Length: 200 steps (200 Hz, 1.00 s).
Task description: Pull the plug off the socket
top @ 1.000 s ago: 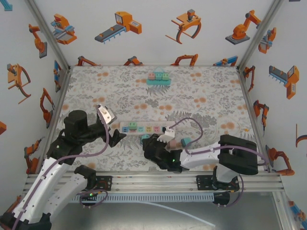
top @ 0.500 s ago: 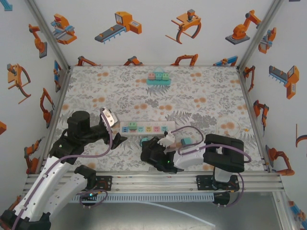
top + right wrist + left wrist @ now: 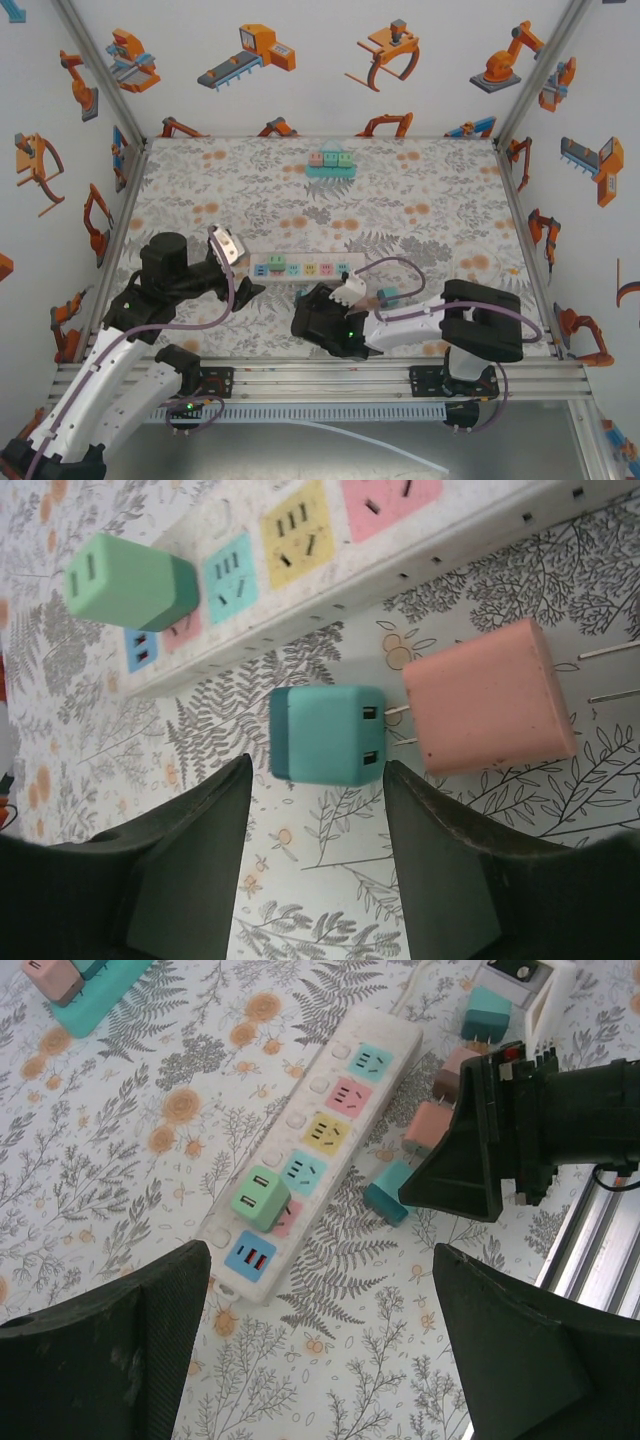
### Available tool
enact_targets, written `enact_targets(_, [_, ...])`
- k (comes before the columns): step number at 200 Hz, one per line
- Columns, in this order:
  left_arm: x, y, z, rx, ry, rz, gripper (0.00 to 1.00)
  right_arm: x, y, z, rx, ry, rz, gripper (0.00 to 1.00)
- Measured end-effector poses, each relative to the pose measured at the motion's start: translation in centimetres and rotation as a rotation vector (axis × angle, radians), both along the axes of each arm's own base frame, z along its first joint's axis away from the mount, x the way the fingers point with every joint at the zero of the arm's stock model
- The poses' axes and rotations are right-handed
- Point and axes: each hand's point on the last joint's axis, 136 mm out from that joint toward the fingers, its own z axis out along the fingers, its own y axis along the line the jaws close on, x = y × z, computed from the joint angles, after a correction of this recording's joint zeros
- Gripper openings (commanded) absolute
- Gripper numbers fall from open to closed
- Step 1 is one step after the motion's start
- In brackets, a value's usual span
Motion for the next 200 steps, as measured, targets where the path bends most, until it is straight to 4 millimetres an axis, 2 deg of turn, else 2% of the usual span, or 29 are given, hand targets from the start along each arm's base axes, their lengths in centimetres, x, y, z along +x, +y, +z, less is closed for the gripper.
enact_targets(24, [0.8, 0.3, 0.5, -0.031, 0.015, 0.062, 0.89, 0.2, 0.0, 2.4, -0.019, -0.06, 0.037, 0.55])
enact_targets(59, [3.0, 1.7, 1.1, -0.111, 0.045, 0.243, 0.9, 1.0, 0.6, 7.9, -0.126, -0.248, 0.138, 0.63])
enact_targets(85, [5.2, 3.3, 0.8, -0.163, 0.101, 0.43, 0.9, 1.5, 1.5, 11.5, -0.253, -0.41, 0.236, 0.67])
enact_targets(106, [7.0, 4.8, -0.2, -0.193, 0.167, 0.578, 0.88, 2.2, 2.1, 13.1, -0.385, -0.51, 0.331, 0.67])
enact_targets(139, [9.1, 7.1, -2.0, -0.239, 0.274, 0.761, 0.87, 4.4, 2.3, 15.2, -0.568, -0.625, 0.478, 0.68])
enact_targets(178, [11.4, 11.1, -4.6, -0.29, 0.424, 1.008, 0.85, 9.6, 1.5, 18.2, -0.657, -0.691, 0.681, 0.68])
enact_targets(200, [12.6, 12.6, -6.4, -0.316, 0.534, 1.096, 0.84, 11.7, 2.1, 20.1, -0.7, -0.7, 0.811, 0.69])
